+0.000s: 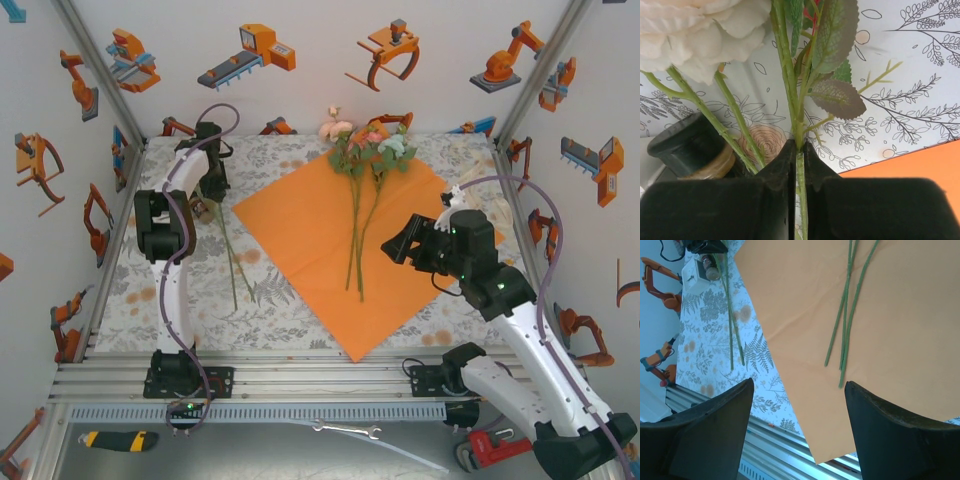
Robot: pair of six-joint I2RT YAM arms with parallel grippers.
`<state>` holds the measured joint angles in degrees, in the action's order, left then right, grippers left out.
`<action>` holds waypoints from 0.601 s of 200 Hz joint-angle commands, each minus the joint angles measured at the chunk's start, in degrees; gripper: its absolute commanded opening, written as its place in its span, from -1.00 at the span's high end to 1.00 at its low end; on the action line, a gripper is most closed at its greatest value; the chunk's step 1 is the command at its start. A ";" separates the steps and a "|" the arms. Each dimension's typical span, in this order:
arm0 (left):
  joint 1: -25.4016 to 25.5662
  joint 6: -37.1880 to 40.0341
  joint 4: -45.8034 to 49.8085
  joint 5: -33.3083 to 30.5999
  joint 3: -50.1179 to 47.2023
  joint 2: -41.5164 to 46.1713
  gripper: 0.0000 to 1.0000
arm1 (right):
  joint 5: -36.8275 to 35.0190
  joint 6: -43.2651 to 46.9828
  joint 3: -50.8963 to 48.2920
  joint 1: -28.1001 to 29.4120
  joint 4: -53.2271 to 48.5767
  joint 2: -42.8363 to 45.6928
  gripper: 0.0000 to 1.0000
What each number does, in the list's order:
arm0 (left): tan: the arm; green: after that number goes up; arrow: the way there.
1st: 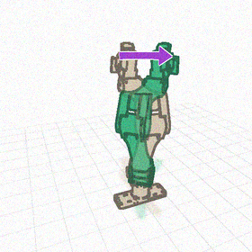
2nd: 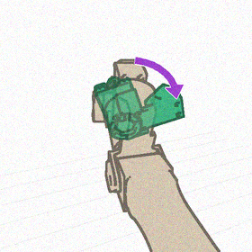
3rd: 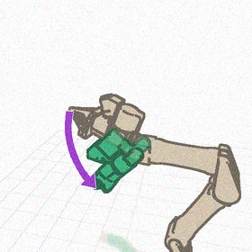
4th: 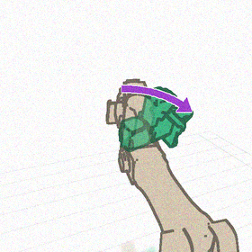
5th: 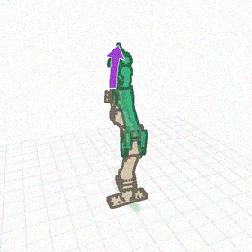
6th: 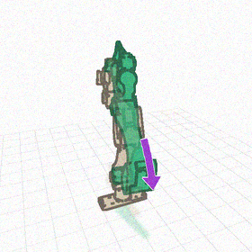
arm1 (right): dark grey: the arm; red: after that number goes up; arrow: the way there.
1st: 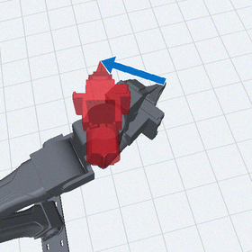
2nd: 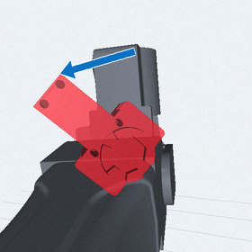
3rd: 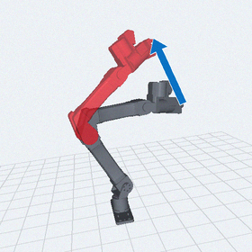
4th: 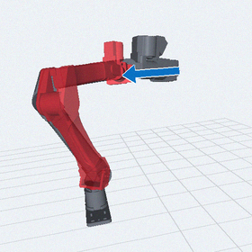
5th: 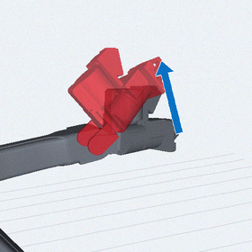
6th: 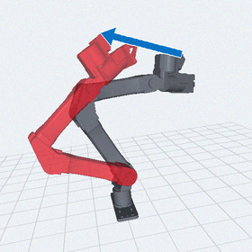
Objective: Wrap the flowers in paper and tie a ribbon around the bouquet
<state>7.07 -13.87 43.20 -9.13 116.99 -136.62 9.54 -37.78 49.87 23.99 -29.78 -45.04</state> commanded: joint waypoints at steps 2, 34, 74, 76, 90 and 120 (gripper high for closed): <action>-0.30 0.29 3.28 3.84 1.52 2.90 0.93 | -0.40 -1.16 0.99 0.21 -0.63 0.87 -0.35; -0.04 -2.34 0.97 10.54 1.41 9.79 1.00 | -0.27 -1.15 1.09 0.19 0.03 1.05 -0.35; 0.68 -6.55 -6.26 15.78 -4.42 20.67 1.00 | -0.21 -1.32 1.11 0.23 0.25 1.09 -0.35; 0.73 -6.77 -6.57 15.98 -4.76 21.15 1.00 | -0.24 -1.33 1.11 0.19 0.25 1.11 -0.35; 1.29 -8.56 -10.24 17.77 -7.55 24.84 1.00 | -0.39 -1.33 0.98 0.20 0.29 1.25 -0.35; 3.11 -17.99 -25.80 26.09 -16.89 32.13 1.00 | -0.36 -1.41 0.89 0.21 0.60 1.12 -0.35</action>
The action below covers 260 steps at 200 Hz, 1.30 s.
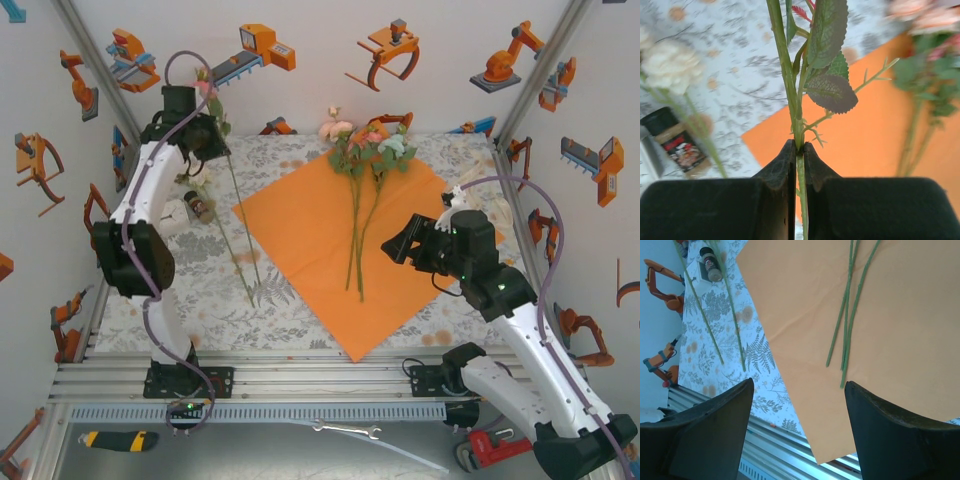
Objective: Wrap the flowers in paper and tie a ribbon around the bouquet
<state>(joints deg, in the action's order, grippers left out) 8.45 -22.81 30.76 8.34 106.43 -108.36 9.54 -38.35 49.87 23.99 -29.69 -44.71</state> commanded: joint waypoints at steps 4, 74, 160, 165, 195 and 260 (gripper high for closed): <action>2.21 -10.65 -15.64 9.58 -7.40 4.49 1.00 | -0.32 -0.86 1.00 0.18 0.51 0.70 -0.35; 23.51 -7.81 -23.28 11.11 10.18 -12.02 1.00 | -0.74 -1.03 0.50 0.19 -0.49 2.22 -0.35; 37.78 10.91 -9.19 4.80 46.48 -41.70 1.00 | -2.08 0.91 -0.39 0.18 -3.05 4.20 -0.35; 37.65 9.73 -10.57 3.74 45.17 -41.63 1.00 | -1.99 0.91 -0.46 0.18 -3.09 4.11 -0.35; 36.76 2.45 -17.37 1.35 43.27 -44.14 1.00 | -1.28 0.91 -0.39 0.19 -3.00 3.57 -0.36; 34.92 -7.69 -28.03 -0.84 47.18 -52.88 0.94 | -1.72 0.82 -1.18 0.19 -3.42 4.54 -0.35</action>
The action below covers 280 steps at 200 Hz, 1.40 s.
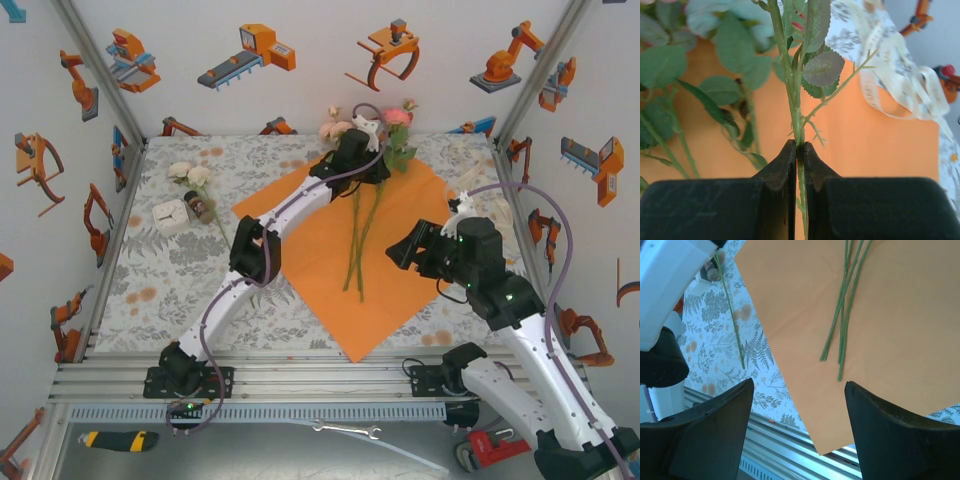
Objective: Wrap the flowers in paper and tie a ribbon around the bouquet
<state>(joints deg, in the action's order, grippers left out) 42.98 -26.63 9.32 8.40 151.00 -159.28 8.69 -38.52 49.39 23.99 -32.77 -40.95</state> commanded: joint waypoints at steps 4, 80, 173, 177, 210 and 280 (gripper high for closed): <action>0.43 -3.36 -6.66 -1.24 3.00 -2.11 0.91 | -0.82 1.00 -0.69 0.19 -0.34 0.74 -0.35; -1.54 -0.31 -2.98 -6.96 -5.79 10.71 0.03 | -1.02 0.74 -0.30 0.18 -0.51 0.28 -0.35; -19.60 4.51 10.16 -22.29 -57.10 55.30 -0.08 | 1.95 -0.79 -1.31 0.46 4.77 -2.52 -0.35; -20.69 4.80 11.34 -22.99 -58.29 56.16 -0.07 | 2.22 -0.91 -1.31 0.51 5.22 -2.94 -0.35; -27.07 7.50 18.26 -27.86 -64.77 58.43 -0.04 | 2.83 -1.73 -1.27 1.47 7.62 -5.67 -0.34; -30.13 6.86 18.84 -26.39 -70.41 51.62 -0.01 | 1.49 -1.73 -1.25 1.88 6.00 -4.15 -0.34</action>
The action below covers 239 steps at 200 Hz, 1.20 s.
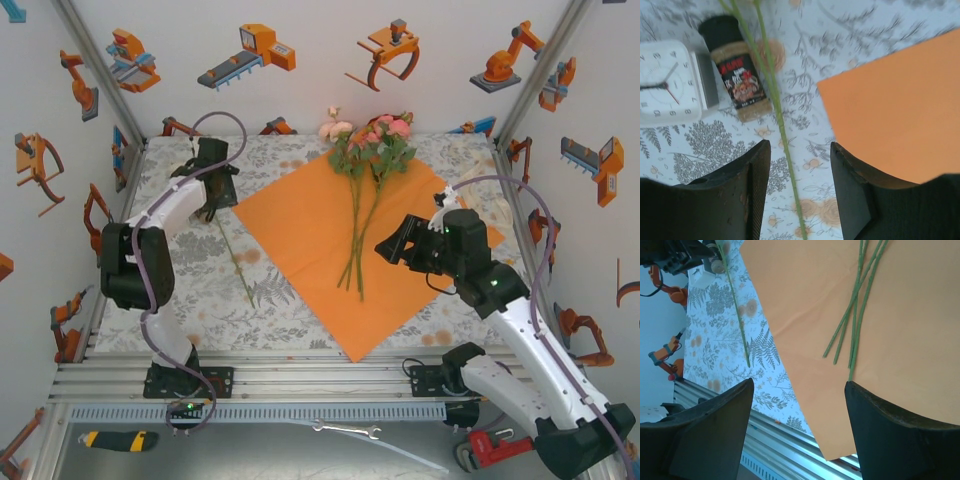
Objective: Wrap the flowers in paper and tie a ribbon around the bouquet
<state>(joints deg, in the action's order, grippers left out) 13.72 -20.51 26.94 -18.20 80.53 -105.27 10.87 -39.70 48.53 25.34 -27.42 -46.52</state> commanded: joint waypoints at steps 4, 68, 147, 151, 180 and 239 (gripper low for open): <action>-0.88 0.74 1.23 0.05 0.04 -2.83 -0.01 | -0.81 -0.55 -0.37 0.52 0.46 1.57 -0.34; -2.67 -0.52 0.86 1.13 0.39 -8.03 0.05 | -0.68 -0.92 0.20 0.50 0.46 1.35 -0.34; -4.43 -3.07 0.81 6.02 2.08 -11.92 0.43 | -1.38 -1.34 0.86 0.50 -1.29 3.11 -0.34; -4.40 -3.11 0.82 6.15 2.24 -12.04 0.48 | -1.46 -1.34 0.91 0.50 -1.44 3.19 -0.34; -4.40 -2.74 0.73 6.65 2.09 -10.83 0.77 | -1.82 -1.78 0.81 0.51 -1.72 3.89 -0.34; 0.10 -2.61 -0.92 15.41 4.52 4.64 1.00 | -0.59 -2.21 0.77 0.54 0.70 2.41 -0.34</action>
<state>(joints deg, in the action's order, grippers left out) 10.13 -22.83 27.49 -8.47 81.76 -109.84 10.26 -40.77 48.47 25.34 -28.62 -43.72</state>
